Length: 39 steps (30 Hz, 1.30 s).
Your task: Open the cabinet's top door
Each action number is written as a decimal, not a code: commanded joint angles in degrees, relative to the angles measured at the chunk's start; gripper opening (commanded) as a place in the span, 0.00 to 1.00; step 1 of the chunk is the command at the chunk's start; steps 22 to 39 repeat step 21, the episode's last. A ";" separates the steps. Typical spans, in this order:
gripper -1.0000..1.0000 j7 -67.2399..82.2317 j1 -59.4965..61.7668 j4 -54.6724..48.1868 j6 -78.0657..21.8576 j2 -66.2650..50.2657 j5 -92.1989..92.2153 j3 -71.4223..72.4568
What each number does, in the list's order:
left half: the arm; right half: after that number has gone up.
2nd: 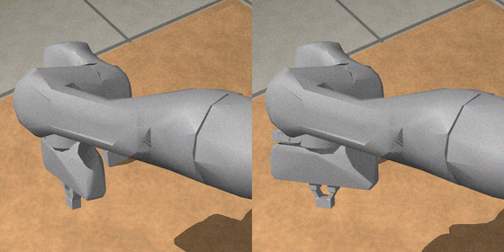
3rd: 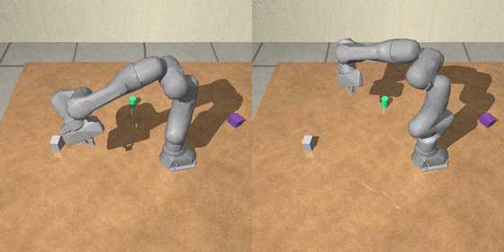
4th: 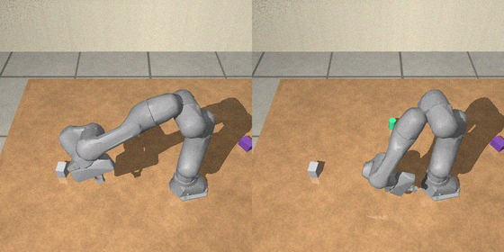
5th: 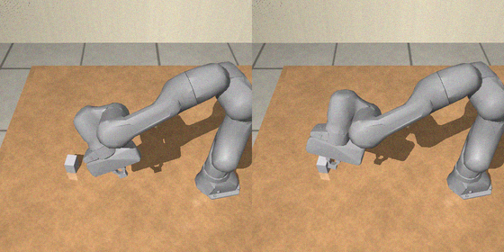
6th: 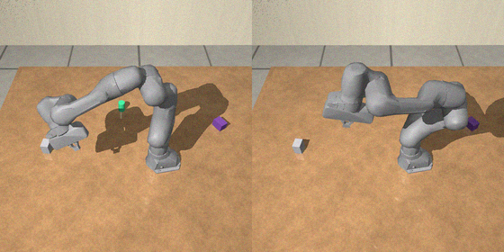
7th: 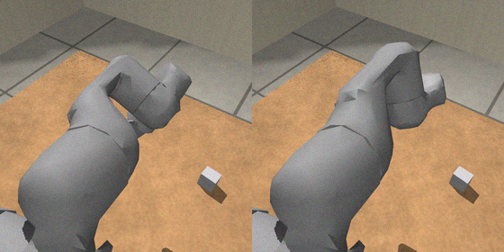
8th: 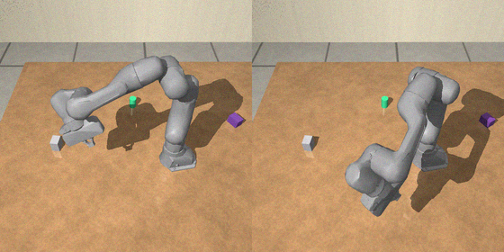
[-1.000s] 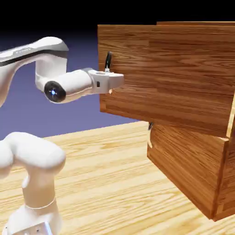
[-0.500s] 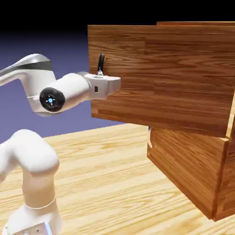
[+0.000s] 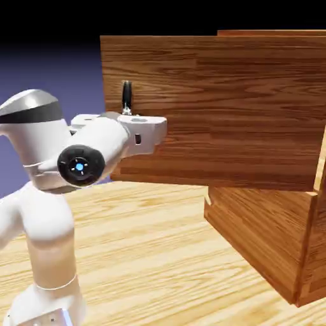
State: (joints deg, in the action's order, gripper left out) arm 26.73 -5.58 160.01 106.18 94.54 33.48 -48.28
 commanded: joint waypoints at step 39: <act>0.00 -3.28 -29.28 -42.53 -37.62 -6.07 -12.48 -18.17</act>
